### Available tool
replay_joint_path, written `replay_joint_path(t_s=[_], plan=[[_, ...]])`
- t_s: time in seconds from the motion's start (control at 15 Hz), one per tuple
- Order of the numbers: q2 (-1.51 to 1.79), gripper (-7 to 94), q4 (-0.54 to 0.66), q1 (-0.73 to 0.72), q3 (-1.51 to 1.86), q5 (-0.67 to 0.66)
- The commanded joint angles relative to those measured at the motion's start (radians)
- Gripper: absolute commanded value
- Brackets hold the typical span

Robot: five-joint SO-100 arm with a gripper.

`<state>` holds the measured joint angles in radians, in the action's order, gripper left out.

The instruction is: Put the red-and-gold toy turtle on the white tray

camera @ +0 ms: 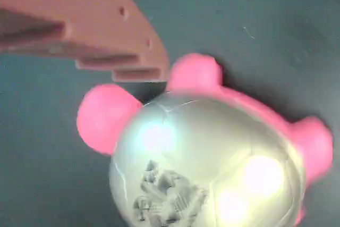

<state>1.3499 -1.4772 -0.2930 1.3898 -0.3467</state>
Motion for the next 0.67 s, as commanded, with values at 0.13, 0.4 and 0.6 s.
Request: replay_joint_path(t_s=[0.13, 0.4, 0.6], plan=[[0.052, 56, -0.011, -0.023, -0.012, 0.152], [0.043, 65, -0.094, -0.028, -0.095, 0.181], [0.037, 68, -0.15, -0.023, -0.166, 0.198]])
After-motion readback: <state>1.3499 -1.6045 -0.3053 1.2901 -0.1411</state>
